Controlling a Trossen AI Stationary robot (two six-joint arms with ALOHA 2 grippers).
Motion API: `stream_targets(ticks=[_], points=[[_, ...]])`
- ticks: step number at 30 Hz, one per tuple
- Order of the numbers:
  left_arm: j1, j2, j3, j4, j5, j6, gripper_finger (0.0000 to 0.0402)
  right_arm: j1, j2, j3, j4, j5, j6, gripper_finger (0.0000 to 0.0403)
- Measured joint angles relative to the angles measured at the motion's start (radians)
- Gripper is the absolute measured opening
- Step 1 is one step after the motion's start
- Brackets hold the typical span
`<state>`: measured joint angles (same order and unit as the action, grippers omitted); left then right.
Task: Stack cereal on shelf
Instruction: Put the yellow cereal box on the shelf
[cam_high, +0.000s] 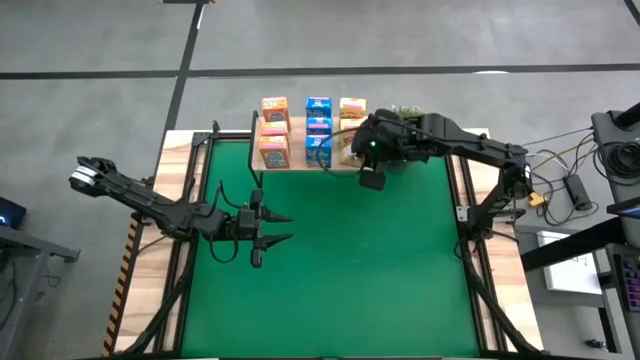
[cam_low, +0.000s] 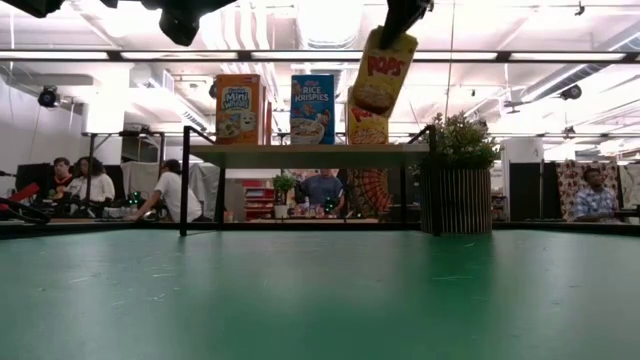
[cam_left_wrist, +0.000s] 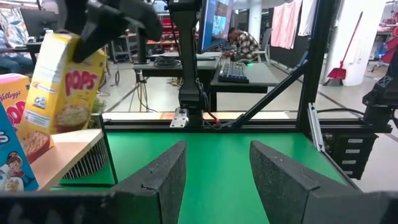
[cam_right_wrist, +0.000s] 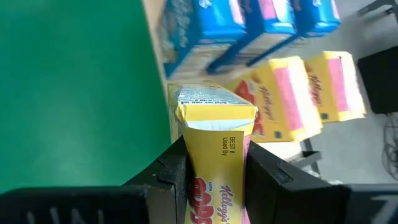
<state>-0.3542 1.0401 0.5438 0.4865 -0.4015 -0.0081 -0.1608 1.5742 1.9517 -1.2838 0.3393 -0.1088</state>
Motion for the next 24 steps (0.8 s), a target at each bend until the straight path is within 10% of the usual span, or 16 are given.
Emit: stream_targets(ticks=[24], points=[[0.001,-0.007,0.0,0.097,-0.001,0.146,0.0159,-0.056,0.001,-0.058,0.068,-0.051,-0.139,0.0101]])
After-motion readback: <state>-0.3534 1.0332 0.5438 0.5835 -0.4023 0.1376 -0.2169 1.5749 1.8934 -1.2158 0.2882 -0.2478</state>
